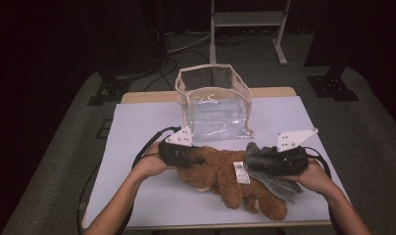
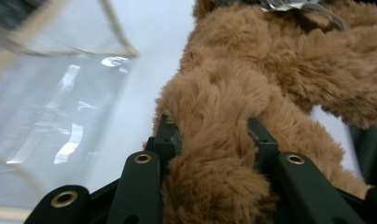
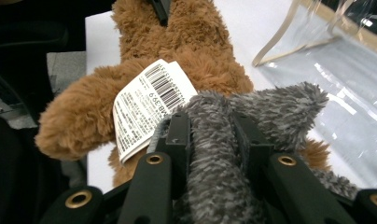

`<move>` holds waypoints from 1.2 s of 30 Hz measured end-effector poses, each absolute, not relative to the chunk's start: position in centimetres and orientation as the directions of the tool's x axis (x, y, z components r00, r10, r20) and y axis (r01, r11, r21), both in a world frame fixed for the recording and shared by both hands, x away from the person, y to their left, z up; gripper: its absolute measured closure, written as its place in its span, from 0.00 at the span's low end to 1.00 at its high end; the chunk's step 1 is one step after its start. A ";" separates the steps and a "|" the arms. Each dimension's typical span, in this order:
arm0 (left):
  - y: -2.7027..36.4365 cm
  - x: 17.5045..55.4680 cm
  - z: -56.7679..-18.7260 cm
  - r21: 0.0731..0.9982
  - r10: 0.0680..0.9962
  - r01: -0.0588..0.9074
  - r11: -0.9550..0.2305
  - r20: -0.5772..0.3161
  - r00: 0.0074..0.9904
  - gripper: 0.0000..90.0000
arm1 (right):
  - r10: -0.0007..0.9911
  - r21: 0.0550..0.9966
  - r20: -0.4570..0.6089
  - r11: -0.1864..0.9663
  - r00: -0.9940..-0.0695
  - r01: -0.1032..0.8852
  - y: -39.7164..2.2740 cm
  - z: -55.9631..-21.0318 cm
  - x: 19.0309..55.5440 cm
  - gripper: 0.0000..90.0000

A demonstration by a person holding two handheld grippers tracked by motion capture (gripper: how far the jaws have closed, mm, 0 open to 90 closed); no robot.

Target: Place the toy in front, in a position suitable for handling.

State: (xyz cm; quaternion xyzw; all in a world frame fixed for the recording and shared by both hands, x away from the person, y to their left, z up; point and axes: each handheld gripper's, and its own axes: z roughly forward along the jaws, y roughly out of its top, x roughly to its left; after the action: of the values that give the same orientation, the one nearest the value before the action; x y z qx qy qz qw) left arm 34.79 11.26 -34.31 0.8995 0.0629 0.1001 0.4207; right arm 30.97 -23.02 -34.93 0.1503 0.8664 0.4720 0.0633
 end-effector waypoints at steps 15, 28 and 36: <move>12.4 32.7 -37.8 0.807 0.108 -0.066 -0.587 0.159 0.981 0.64 | 0.242 0.833 0.047 0.526 -0.969 0.172 -20.0 -32.5 34.1 0.79; 12.1 31.3 -36.7 0.812 0.133 -0.009 -0.583 0.107 0.985 0.38 | 0.242 0.827 0.022 0.540 -0.970 0.154 -20.6 -36.2 30.2 0.80; 12.0 30.9 -37.5 0.805 0.112 0.005 -0.593 0.077 0.991 0.38 | 0.225 0.801 -0.031 0.588 -0.974 0.110 -20.4 -35.7 28.7 0.80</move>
State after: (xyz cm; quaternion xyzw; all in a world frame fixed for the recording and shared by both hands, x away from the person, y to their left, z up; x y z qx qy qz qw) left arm 30.88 12.05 -37.47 0.8906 0.0327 0.0595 0.4497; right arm 28.72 -20.36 -35.75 0.0944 0.8887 0.4440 0.0646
